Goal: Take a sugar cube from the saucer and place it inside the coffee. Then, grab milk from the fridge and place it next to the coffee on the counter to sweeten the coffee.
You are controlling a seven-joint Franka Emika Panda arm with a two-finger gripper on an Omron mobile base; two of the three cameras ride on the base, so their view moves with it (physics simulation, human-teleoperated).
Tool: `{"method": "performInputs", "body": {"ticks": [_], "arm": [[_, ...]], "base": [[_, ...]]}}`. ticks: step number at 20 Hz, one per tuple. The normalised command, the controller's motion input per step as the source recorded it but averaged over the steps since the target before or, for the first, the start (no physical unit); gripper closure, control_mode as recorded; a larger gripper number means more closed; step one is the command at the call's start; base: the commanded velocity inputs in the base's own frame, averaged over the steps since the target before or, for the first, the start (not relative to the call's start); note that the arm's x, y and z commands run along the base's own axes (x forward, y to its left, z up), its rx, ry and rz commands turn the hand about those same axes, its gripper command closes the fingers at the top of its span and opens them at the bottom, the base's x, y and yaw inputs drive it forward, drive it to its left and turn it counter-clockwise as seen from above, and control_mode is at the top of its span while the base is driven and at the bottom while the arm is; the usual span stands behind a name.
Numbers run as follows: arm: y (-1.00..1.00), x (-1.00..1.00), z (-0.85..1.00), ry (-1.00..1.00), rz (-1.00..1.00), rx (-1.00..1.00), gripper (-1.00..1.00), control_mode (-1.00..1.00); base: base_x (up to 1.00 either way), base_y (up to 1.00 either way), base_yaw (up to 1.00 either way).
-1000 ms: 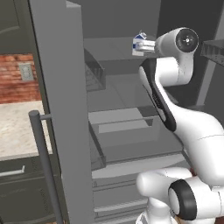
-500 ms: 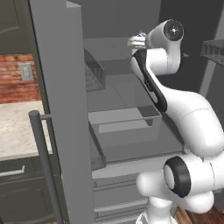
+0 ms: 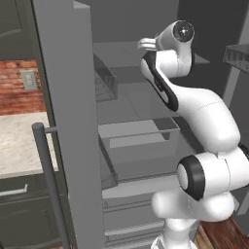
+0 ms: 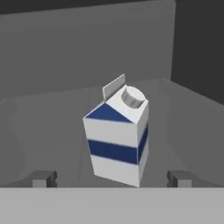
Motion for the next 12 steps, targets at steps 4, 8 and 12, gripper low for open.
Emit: {"method": "performInputs", "body": {"ticks": [4,8,12], "arm": [[0.00,0.41,-0.07,0.00,0.00,0.00,-1.00,-1.00],[0.00,0.40,-0.07,0.00,0.00,0.00,-1.00,-1.00],[0.00,0.38,-0.04,0.00,0.00,0.00,-1.00,-1.00]], "base": [[0.00,0.00,0.00],[0.00,0.00,0.00],[0.00,0.00,0.00]]}}
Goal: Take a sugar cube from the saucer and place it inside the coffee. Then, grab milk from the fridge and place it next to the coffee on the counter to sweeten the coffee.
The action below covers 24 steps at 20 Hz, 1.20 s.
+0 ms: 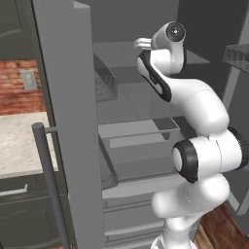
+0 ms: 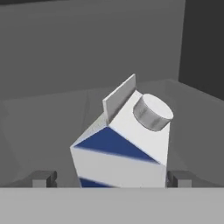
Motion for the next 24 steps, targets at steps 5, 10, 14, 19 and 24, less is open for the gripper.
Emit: {"method": "performInputs", "body": {"ticks": [5,10,14,19,24], "arm": [[0.00,0.35,0.00,0.00,0.00,0.00,-1.00,-1.00],[0.00,0.29,-0.02,0.00,0.00,0.00,-1.00,-1.00],[0.00,0.28,-0.08,0.00,0.00,0.00,1.00,-1.00],[0.00,0.15,-0.06,0.00,0.00,0.00,1.00,-1.00],[0.00,-0.02,0.00,-0.02,0.00,-0.01,1.00,-1.00]], "base": [[0.00,0.00,0.00],[0.00,0.00,0.00],[0.00,0.00,0.00],[0.00,0.00,0.00],[0.00,0.00,0.00]]}}
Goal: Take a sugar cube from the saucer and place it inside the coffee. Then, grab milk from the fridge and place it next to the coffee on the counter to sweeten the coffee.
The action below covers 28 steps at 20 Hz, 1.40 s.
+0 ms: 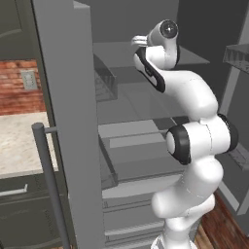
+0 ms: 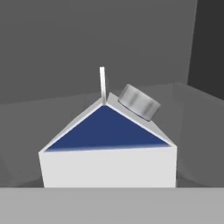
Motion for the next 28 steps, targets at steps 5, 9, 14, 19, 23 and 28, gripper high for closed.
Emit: {"method": "performInputs", "body": {"ticks": [5,9,14,19,23,28], "arm": [[0.04,-0.66,-0.01,-0.15,0.00,-0.08,1.00,-1.00],[0.06,-1.00,0.17,-0.03,0.10,0.00,1.00,-1.00],[0.06,-1.00,0.16,0.00,0.14,0.00,1.00,-1.00],[0.00,-1.00,0.00,0.00,0.08,0.00,1.00,-1.00],[0.00,-1.00,-0.04,0.02,0.05,-0.01,1.00,-1.00],[-0.02,-1.00,-0.32,0.11,0.01,-0.01,1.00,-1.00]], "base": [[0.00,0.00,0.00],[0.00,0.00,0.00],[0.00,0.00,0.00],[0.00,0.00,0.00],[0.00,0.00,0.00],[0.00,0.00,0.00]]}}
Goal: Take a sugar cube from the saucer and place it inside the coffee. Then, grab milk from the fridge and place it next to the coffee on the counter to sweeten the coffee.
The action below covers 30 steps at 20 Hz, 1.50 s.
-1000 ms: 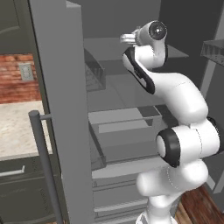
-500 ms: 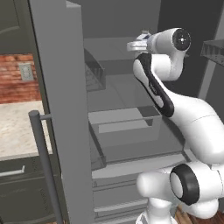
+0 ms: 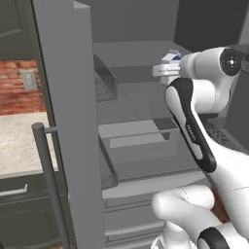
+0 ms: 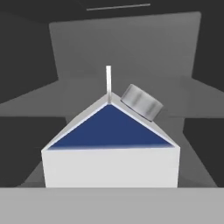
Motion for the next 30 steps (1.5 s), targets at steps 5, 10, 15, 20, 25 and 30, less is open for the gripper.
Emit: {"method": "performInputs", "body": {"ticks": [5,10,15,20,25,30], "arm": [[-0.03,-0.94,-0.58,0.11,0.00,-0.01,1.00,-1.00],[-0.05,-0.64,-0.48,0.08,-0.04,0.00,1.00,-1.00],[-0.02,-0.22,-0.15,0.03,-0.02,0.00,1.00,1.00],[0.00,0.00,0.00,0.00,0.00,0.00,1.00,1.00],[0.00,0.00,0.00,0.00,0.00,0.00,1.00,1.00],[0.00,0.00,0.00,0.00,0.00,0.00,1.00,1.00]], "base": [[0.00,0.00,0.00],[0.00,0.00,0.00],[-0.54,-0.01,-0.01],[-1.00,0.10,0.10],[-0.87,0.36,0.50],[-0.22,0.38,0.83]]}}
